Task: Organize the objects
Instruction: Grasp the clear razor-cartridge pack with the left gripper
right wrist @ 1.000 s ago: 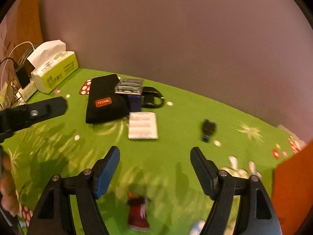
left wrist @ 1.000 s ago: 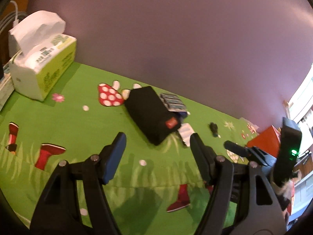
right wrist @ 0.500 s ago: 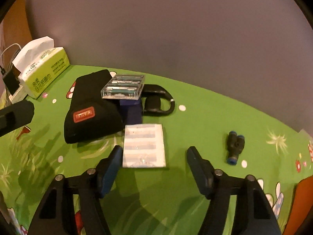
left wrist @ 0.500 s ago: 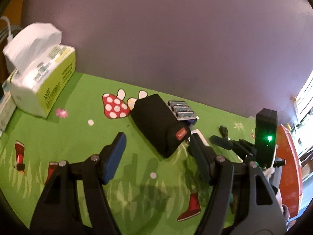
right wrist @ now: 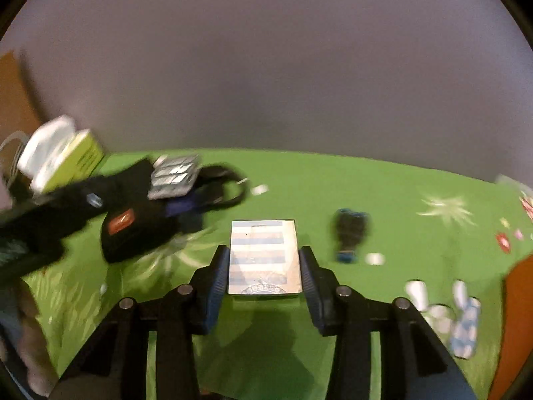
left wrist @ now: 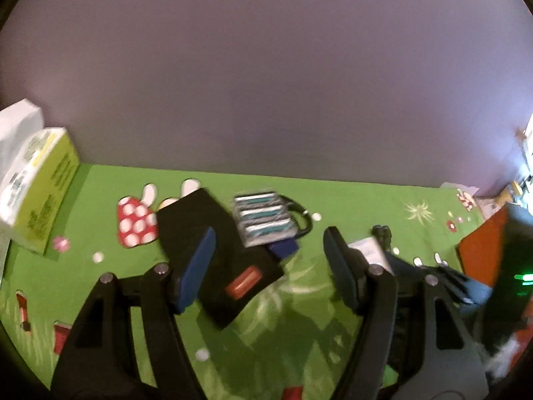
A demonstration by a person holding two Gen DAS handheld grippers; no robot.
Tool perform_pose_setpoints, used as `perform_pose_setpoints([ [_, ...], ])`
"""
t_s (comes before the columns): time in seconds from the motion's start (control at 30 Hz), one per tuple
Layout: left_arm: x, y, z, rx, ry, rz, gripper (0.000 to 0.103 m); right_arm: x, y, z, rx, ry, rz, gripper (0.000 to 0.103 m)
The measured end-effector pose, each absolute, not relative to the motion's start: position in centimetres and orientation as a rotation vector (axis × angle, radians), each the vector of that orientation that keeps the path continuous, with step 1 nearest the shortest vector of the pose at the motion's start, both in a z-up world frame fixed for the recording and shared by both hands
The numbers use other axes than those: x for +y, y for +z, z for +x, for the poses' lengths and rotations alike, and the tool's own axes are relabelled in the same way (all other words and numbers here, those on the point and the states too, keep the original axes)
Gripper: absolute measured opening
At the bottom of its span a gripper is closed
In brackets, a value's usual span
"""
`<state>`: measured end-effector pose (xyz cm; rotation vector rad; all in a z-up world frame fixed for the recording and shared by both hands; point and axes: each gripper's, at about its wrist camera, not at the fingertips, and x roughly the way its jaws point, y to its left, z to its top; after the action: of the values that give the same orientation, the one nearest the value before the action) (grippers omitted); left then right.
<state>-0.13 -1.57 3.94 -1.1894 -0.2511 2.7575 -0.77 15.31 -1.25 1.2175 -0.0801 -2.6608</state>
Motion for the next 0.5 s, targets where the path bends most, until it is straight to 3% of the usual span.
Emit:
perform_pose_setpoints([
  [0.27,1.1,1.7,-3.1,-0.067,2.859,-1.281,0.070,19.5,1.2,0.5,-0.306,-2.797,1.115,0.043],
  [0.3,1.2,1.5,-3.2,-0.059,2.866,-1.287,0.068,19.6,1.2,0.7,-0.319,-2.795,1.111,0.043],
  [0.37,1.4,1.2,-3.5,-0.009,2.889,-1.297,0.051,19.9,1.4,0.9,-0.346,-2.781,1.105,0.044],
  [0.5,1.3,1.0,-3.7,-0.008,2.889,-1.288,0.051,18.7,1.7,0.4,-0.345,-2.765,1.091,0.044],
])
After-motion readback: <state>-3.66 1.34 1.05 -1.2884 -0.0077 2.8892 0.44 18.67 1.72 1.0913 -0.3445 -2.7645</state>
